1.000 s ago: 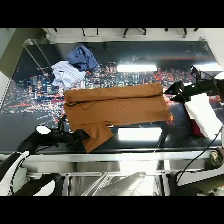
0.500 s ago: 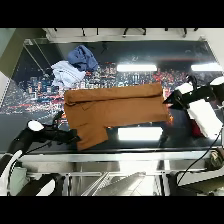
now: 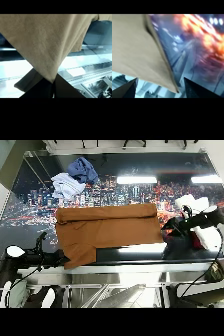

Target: Fold the shirts.

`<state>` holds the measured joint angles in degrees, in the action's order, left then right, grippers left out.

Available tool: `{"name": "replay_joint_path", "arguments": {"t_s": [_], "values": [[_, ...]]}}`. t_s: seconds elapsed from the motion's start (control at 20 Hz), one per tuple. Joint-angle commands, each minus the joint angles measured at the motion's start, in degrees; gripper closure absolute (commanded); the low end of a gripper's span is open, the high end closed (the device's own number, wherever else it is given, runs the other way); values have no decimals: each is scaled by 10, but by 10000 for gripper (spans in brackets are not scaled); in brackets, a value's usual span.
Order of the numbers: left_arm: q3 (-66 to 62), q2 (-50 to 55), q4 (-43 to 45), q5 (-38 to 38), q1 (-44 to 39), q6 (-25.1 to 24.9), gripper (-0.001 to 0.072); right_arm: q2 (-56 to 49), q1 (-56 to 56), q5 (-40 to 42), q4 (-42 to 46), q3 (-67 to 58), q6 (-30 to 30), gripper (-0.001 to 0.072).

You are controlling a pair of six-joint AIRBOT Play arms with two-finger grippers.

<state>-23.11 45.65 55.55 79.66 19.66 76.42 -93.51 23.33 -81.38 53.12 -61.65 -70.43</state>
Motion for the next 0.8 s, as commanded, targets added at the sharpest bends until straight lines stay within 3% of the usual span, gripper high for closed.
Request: {"name": "replay_joint_path", "arguments": {"t_s": [0.0, 0.2, 0.3, 0.35, 0.45, 0.6, 0.75], "values": [[12, 1, 2, 12, 12, -1, 694, 1, 2, 9, 11, 51, 16, 70], [-1, 41, 2, 14, 12, -10, 694, 11, -10, 44, -22, 86, 37, 80], [-21, 46, 4, 14, 12, -10, 694, 17, -15, 67, -50, 86, 46, 370], [-36, 45, 4, 14, 12, -10, 694, 22, -19, 82, -55, 86, 45, 426], [-63, 45, 6, 21, 12, -11, 694, 31, -23, 91, -54, 86, 48, 676], [-99, 35, 46, 53, 11, -10, 694, 70, -23, 43, -16, 86, 44, 676], [-85, -23, 79, 54, 11, 0, 694, 172, -23, 15, 117, 87, -5, 676]]}}
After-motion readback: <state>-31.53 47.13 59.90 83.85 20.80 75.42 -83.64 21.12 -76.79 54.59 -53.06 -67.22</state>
